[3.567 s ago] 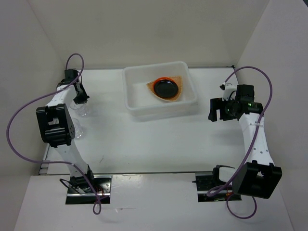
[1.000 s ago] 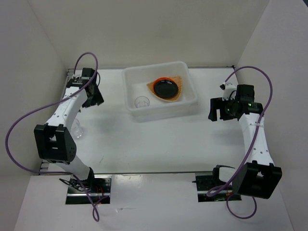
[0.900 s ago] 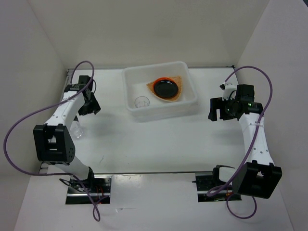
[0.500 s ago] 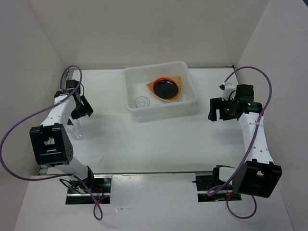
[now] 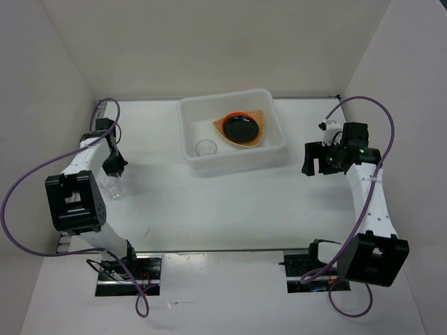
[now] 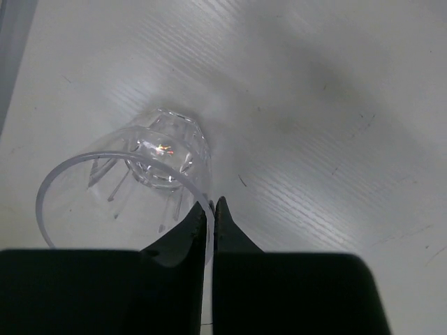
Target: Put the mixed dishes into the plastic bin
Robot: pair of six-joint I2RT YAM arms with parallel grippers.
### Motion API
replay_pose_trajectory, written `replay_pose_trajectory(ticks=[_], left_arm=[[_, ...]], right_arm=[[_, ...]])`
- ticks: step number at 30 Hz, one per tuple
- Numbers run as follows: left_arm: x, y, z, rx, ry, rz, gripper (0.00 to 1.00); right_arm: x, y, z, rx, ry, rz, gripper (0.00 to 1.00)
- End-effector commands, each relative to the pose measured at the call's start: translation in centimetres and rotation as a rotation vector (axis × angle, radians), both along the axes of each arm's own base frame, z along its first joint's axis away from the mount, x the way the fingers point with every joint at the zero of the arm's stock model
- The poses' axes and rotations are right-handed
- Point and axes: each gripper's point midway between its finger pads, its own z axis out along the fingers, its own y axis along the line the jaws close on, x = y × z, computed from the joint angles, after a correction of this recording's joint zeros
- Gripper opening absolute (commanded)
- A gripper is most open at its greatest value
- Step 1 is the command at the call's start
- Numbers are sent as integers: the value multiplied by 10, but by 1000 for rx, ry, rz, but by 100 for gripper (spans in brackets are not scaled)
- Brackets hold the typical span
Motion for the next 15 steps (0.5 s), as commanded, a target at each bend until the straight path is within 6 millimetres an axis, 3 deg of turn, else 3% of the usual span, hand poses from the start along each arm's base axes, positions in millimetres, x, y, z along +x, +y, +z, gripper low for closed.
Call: replay_pose_trajectory(ticks=[1,3,5,6,8,10,12,13,15], left_arm=[[2,-1,-4,-23,1,-12,0],[4,-3,-5,-39,-8,4,0],[19,-8,15,-68,-92,4,0],[25,-12,33,-84,-166,3,0],[55,-32,78,-172,-385,-57,0],[79,-50,132,-259,-594,-104,0],[104,-86,162,-427,-692,-223,0],[118,-96,188,-475,-792,-247,0],[136,-116,212,-544,-863,-306,0]], right_arm=[[8,-3,3,-3,-36,-5,90],[8,-3,3,-3,-36,-5,90],[8,-3,3,-3,-36,-5,90],[8,-3,3,-3,-36,-5,90],[8,-3,3,-3,-36,-5,90],[9,-3,1,-1,-27,-5,90],[7,-3,-3,0,-18,-5,90],[7,-3,-3,0,-18,-5,90],[7,-3,-3,0,-18,-5,90]])
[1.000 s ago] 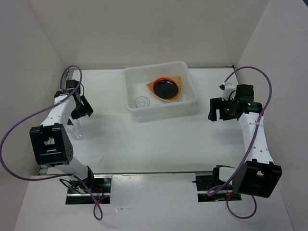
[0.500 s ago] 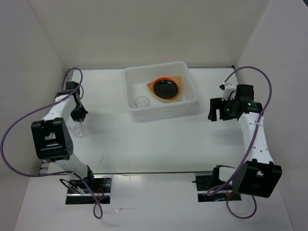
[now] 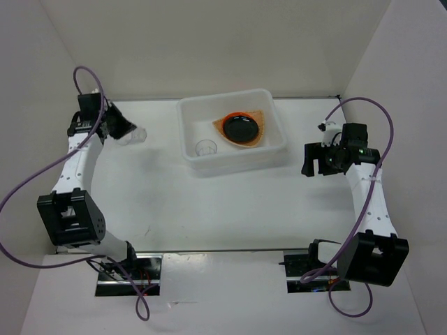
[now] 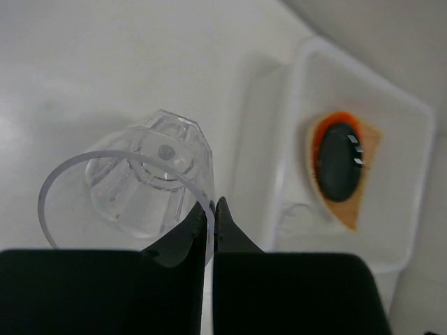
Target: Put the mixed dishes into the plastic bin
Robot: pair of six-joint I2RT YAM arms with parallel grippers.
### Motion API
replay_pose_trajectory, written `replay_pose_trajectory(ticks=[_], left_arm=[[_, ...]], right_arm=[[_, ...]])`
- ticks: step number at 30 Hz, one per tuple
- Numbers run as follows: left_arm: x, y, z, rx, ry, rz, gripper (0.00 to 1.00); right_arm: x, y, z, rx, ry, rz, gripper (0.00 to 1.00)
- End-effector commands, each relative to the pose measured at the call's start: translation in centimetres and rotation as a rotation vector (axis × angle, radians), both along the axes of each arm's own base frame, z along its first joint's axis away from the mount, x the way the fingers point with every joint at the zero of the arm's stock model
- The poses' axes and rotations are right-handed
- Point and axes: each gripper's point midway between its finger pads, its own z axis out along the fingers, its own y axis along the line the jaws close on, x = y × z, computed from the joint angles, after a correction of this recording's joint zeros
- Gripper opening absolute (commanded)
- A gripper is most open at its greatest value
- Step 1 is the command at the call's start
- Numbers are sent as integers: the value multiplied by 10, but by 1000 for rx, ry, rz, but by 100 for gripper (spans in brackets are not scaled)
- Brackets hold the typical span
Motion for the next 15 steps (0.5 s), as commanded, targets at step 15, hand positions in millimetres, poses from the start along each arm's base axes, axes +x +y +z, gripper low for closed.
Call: replay_pose_trajectory(ticks=[15], left_arm=[[130,-222,51,300,-196,-534,0]], right_arm=[[10,-7,1,-5,-33,-27,90]])
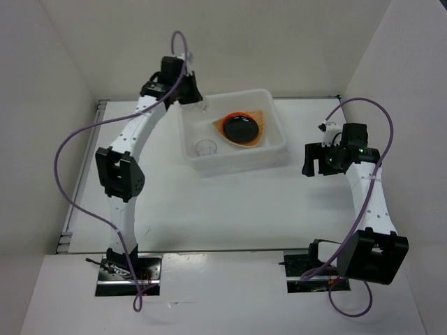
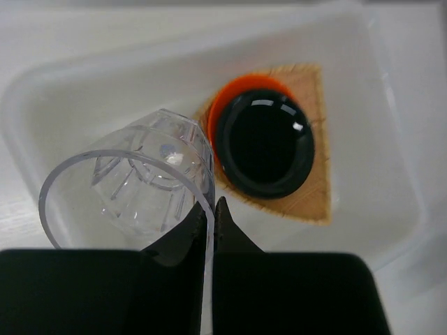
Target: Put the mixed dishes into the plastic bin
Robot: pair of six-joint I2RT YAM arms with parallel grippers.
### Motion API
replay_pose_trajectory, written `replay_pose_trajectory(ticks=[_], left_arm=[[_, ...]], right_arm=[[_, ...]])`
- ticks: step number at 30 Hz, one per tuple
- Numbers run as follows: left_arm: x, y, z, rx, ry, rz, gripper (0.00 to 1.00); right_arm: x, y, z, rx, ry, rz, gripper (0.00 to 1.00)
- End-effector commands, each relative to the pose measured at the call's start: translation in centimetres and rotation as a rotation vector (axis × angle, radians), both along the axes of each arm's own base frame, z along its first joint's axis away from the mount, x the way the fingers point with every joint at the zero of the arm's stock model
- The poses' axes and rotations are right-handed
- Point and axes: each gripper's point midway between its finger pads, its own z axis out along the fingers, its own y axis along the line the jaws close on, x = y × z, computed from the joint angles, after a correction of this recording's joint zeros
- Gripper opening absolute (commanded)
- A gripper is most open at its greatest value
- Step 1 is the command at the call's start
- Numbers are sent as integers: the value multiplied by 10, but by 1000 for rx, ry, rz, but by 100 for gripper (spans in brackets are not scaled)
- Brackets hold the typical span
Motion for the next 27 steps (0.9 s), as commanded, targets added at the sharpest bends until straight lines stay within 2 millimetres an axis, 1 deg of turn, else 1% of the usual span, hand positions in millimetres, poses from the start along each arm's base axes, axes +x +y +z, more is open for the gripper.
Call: replay_pose_trajectory(ticks=[1,2,3,4,5,6,8,9,11,12,13,15,16,19,21,22,23,24,26,27], left_arm=[[1,1,-18,194,3,60,0],[3,-1,-36,223,34,69,0],[3,-7,-39,235,32,72,0],[5,-2,-51,262,55,91,0],[3,-6,-58,268,72,97,0],[4,-4,-58,275,70,109,0],[8,-2,-70,294,84,123,0],[6,-7,-70,294,83,114,0],[9,-6,-85,311,106,118,0],[9,-6,-85,311,106,118,0],[8,-6,-95,321,127,115,0],[9,-6,-107,330,146,112,1],[9,-6,-107,330,146,112,2],[9,-10,-118,319,168,100,5],[10,-13,-117,309,162,93,7],[10,-13,-122,313,170,91,9],[10,-13,-122,313,170,91,9],[9,-14,-131,314,189,81,10],[8,-14,-131,307,191,87,10],[8,-16,-137,305,203,77,10]], right_arm=[[10,-5,6,-9,-50,-17,90],[10,-5,6,-9,-50,-17,90],[10,-5,6,-9,-50,-17,90],[10,-5,6,-9,-50,-17,90],[10,-5,6,-9,-50,-17,90],[10,-5,6,-9,-50,-17,90],[10,-8,6,-9,-50,-27,90],[10,-8,4,-7,-41,-27,90],[10,-8,4,-7,-41,-27,90],[11,-8,1,-6,-32,-27,90],[11,-8,1,-5,-32,-27,90],[11,-8,1,-5,-32,-27,91],[11,-8,1,-5,-32,-27,91],[11,-8,1,-5,-32,-27,91],[10,-11,1,-6,-32,-36,91],[10,-11,1,-6,-32,-36,91],[10,-11,1,-6,-32,-36,91],[10,-11,1,-6,-32,-36,91],[10,-11,1,-6,-32,-36,91],[10,-11,1,-6,-32,-36,91]])
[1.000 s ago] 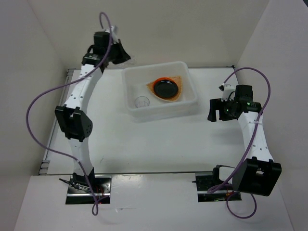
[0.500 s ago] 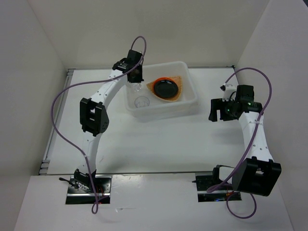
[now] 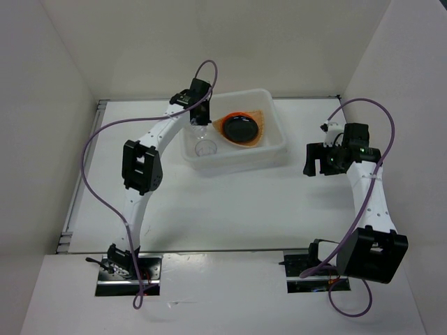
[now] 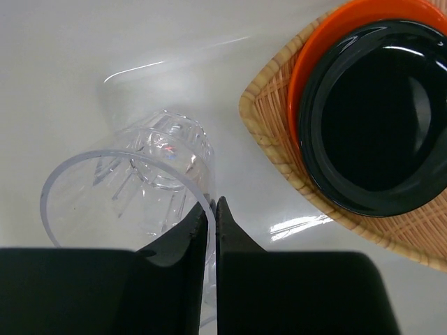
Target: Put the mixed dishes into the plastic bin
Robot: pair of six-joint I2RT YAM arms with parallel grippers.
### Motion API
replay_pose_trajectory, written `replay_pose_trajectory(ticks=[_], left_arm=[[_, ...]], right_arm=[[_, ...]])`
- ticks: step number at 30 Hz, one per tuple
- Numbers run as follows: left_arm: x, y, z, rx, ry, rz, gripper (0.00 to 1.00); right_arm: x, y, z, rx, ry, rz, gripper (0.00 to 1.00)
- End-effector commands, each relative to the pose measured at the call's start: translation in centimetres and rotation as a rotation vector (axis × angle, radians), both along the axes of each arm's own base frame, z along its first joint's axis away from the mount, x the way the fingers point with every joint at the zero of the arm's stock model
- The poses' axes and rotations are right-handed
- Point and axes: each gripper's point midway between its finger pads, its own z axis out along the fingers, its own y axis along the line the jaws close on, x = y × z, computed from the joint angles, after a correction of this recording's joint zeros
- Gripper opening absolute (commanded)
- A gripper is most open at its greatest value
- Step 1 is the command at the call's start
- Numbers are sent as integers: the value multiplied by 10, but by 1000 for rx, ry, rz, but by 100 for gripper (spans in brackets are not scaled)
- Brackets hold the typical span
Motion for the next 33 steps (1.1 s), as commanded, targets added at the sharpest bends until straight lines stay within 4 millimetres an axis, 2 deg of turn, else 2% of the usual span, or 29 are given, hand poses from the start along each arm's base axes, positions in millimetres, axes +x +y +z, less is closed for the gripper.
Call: replay_pose_trajectory(ticks=[1,2,6,8,11,12,13,15,16,17,18,19,21,22,23,24,25,27,28,29,30,31,32,33], left_arm=[[10,0,8,-9,-39,-2,10],[11,0,2,-5,-29,-2,10],[10,-2,2,-18,-25,-1,16],[9,-3,2,-24,-23,-7,35],[9,-3,8,-28,-33,-7,55],[10,-1,15,-30,-46,12,64],[16,2,26,-20,-80,32,67],[17,8,59,-25,-140,67,71],[17,16,97,-24,-213,99,71],[15,20,118,-30,-254,113,73],[16,32,141,-39,-296,138,73],[11,51,180,-65,-363,168,74],[4,76,216,-89,-428,227,74],[-10,91,246,-107,-478,266,74],[-15,108,254,-103,-499,316,75],[-20,130,257,-92,-499,353,76],[-35,144,250,-78,-477,371,76],[-50,161,234,-52,-448,402,78],[-73,168,246,-45,-480,403,78],[-84,170,200,-14,-402,400,78],[-108,174,210,-28,-438,402,78],[-122,177,166,5,-375,393,79],[-134,177,156,10,-365,371,80],[-151,179,162,4,-393,355,80]], right_arm=[[10,-4,4,-4,-41,-12,91],[10,-6,4,-4,-41,-21,91],[10,-6,4,-4,-41,-21,91],[10,-6,4,-4,-41,-21,91],[10,-6,4,-4,-41,-21,91],[10,-6,4,-4,-41,-21,91],[10,-6,4,-4,-41,-21,91],[10,-6,4,-4,-41,-21,91],[10,-6,4,-4,-41,-21,91],[10,-6,4,-4,-41,-21,91],[10,-6,4,-4,-41,-21,91],[9,-6,6,-6,-50,-21,91],[9,-6,6,-6,-50,-21,91],[9,-6,6,-6,-50,-21,91],[9,-6,9,-8,-59,-21,91],[9,-6,9,-8,-59,-21,91],[7,-6,8,-6,-50,-21,91],[8,-6,11,-8,-59,-21,91],[8,-8,13,-21,-65,-29,92],[7,-10,13,-23,-62,-41,92],[7,-10,13,-23,-62,-41,92],[7,-11,12,-27,-58,-56,92],[7,-14,12,-28,-58,-65,92],[7,-15,12,-35,-57,-70,92]])
